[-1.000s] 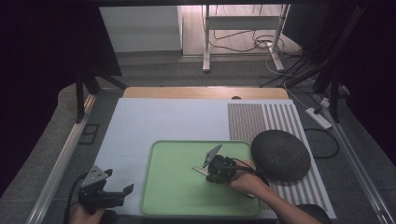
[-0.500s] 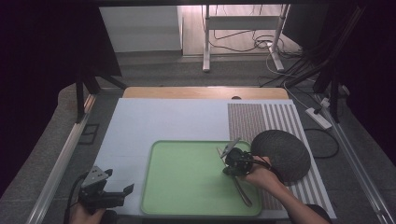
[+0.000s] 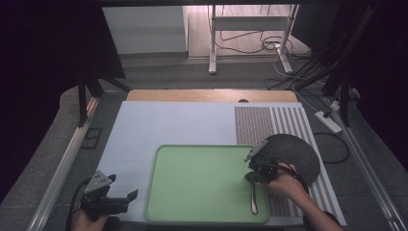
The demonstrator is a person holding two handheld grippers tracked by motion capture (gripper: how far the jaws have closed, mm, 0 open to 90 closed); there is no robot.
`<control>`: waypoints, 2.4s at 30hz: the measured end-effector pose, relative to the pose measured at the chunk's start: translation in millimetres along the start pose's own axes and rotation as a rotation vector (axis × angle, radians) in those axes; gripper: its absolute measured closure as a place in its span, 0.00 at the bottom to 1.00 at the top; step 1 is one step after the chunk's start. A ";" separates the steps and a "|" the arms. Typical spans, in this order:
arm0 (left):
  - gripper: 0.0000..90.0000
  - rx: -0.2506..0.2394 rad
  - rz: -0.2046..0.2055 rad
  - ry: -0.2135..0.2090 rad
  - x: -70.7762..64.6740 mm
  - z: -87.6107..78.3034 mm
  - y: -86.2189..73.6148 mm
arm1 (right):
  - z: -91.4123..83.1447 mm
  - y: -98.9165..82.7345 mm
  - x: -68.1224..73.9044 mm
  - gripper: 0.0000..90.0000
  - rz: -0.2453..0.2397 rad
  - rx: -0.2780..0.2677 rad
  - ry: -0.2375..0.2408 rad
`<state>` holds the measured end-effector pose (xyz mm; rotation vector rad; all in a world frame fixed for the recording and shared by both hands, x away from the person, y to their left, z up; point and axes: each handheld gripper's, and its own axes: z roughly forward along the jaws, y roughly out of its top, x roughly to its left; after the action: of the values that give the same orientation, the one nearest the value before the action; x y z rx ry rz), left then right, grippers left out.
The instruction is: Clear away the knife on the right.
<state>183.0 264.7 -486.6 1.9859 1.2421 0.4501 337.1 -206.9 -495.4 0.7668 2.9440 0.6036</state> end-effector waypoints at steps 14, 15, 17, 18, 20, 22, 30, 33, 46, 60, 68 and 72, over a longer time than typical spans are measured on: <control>0.05 0.002 0.003 0.001 -0.4 0.2 0.1 | -3.1 -4.6 -2.6 1.00 0.020 0.013 0.000; 0.05 0.002 0.004 0.002 -0.5 0.2 0.1 | -3.4 -5.0 -3.3 1.00 0.019 0.015 0.001; 0.05 0.002 0.005 0.002 -0.7 0.3 0.2 | -3.8 -5.5 -3.7 1.00 0.027 0.016 0.004; 0.05 0.003 0.006 0.003 -0.8 0.4 0.2 | -4.0 -5.8 -4.2 1.00 0.029 0.015 0.006; 0.05 0.004 0.006 0.004 -1.0 0.5 0.3 | -3.9 -6.2 -5.6 0.96 0.042 0.008 0.019; 0.05 0.004 0.007 0.003 -1.0 0.5 0.3 | -4.4 -6.1 -6.9 0.92 0.059 -0.001 0.022; 0.06 0.009 0.009 0.002 -0.9 0.8 0.5 | -7.7 -1.6 -4.8 0.75 0.061 -0.059 0.014; 0.06 0.008 0.008 0.001 -0.9 0.7 0.5 | -7.4 -0.3 -3.1 0.68 0.056 -0.063 0.002; 0.06 0.007 0.010 0.002 -1.1 0.7 0.4 | -10.5 3.8 -0.9 0.46 0.063 -0.108 -0.019; 0.06 0.006 0.007 0.001 -0.9 0.6 0.4 | -21.4 -2.5 -2.3 0.22 0.096 -0.130 -0.046; 0.06 0.005 0.007 0.000 -0.9 0.6 0.3 | -27.8 -9.0 0.0 0.13 0.080 -0.164 -0.066; 0.06 0.006 0.009 0.001 -1.1 0.6 0.4 | -31.0 -13.5 2.3 0.10 0.073 -0.192 -0.087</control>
<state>183.1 263.4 -486.6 1.9975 1.2365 0.4528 324.7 -227.8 -471.8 0.8590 2.7393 0.8213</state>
